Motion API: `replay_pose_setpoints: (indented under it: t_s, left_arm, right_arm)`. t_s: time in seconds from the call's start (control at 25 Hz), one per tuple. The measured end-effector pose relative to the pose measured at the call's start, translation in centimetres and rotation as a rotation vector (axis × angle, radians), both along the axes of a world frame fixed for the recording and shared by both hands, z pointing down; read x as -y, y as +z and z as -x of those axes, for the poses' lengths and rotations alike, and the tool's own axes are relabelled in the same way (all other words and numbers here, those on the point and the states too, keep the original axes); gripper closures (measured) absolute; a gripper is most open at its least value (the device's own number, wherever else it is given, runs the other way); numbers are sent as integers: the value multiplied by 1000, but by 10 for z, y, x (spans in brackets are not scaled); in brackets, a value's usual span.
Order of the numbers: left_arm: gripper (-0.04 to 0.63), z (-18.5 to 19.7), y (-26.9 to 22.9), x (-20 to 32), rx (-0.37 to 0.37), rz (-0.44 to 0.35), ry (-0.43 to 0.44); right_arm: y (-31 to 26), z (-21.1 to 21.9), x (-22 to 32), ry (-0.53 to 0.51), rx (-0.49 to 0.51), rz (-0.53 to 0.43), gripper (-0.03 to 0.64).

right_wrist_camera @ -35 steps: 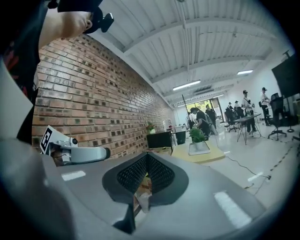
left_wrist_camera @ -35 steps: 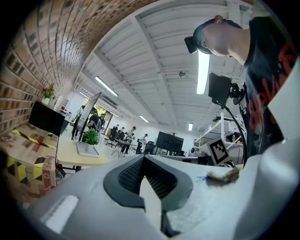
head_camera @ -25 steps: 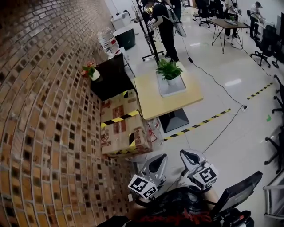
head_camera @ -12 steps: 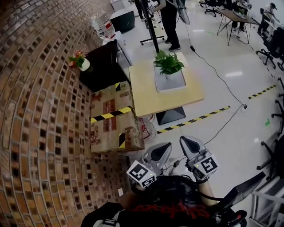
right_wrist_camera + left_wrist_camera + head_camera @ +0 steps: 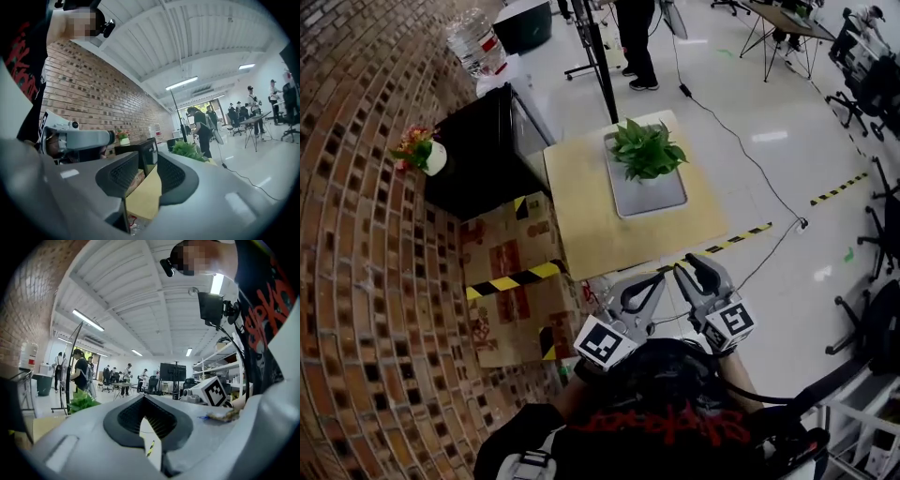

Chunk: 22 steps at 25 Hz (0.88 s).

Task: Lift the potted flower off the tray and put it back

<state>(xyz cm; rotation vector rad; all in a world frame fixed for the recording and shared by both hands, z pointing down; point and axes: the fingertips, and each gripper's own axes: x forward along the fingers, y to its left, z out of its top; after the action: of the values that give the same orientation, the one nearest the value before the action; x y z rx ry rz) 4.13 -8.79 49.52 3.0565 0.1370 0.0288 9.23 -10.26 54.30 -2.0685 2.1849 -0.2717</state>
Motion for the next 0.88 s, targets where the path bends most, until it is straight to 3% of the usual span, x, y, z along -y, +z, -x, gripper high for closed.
replay_pose_setpoints:
  t_s: [0.16, 0.28, 0.44, 0.68, 0.88]
  left_arm:
    - [594, -21, -11, 73, -28, 4, -24]
    - [594, -33, -13, 116, -27, 2, -52]
    - [594, -44, -9, 149, -12, 42, -124]
    - [594, -52, 3, 185, 65, 90, -275]
    - [594, -62, -2, 208, 90, 97, -434]
  right_arm:
    - [-1, -19, 67, -2, -40, 8, 433]
    - [0, -26, 114, -20, -78, 20, 298]
    - [54, -65, 157, 16, -82, 110, 45]
    - [219, -155, 192, 81, -14, 382, 25]
    - [289, -183, 250, -28, 21, 434, 25]
